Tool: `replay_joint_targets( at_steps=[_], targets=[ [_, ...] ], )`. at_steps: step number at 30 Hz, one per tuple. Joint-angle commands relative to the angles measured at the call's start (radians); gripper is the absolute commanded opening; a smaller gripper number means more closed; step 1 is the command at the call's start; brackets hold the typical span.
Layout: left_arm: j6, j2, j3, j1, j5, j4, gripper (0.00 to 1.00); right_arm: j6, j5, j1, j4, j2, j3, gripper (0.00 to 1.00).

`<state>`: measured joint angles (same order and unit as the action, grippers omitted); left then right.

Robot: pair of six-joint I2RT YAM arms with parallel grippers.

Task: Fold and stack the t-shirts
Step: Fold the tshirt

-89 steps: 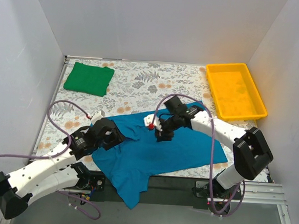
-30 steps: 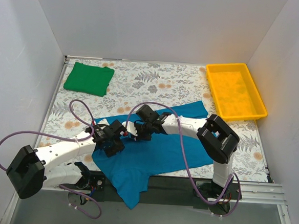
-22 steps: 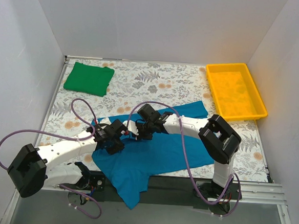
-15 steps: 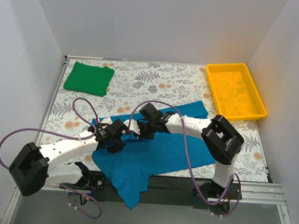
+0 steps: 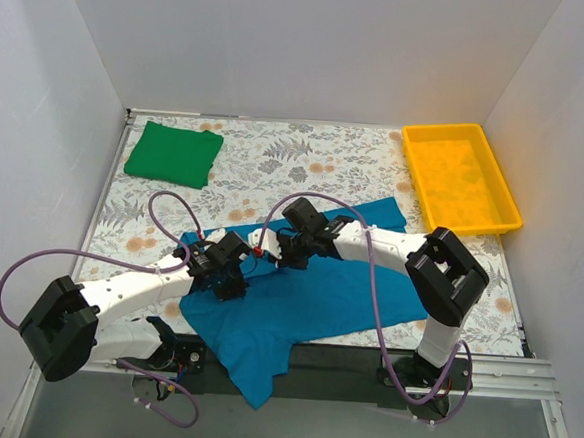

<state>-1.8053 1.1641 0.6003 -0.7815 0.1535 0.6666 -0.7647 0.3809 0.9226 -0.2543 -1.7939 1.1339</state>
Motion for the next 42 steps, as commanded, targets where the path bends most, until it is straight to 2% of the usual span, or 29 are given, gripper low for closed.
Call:
replay_joint_targets(
  at_steps=[1, 42],
  targets=[
    [0.049, 0.012, -0.004, 0.002, -0.064, -0.036, 0.0, 0.001, 0.023, -0.008, 0.013, 0.036, -0.019, 0.01],
    [0.139, 0.035, 0.128, 0.002, -0.143, 0.146, 0.0, 0.024, 0.001, -0.054, 0.01, 0.002, -0.014, 0.01]
  ],
)
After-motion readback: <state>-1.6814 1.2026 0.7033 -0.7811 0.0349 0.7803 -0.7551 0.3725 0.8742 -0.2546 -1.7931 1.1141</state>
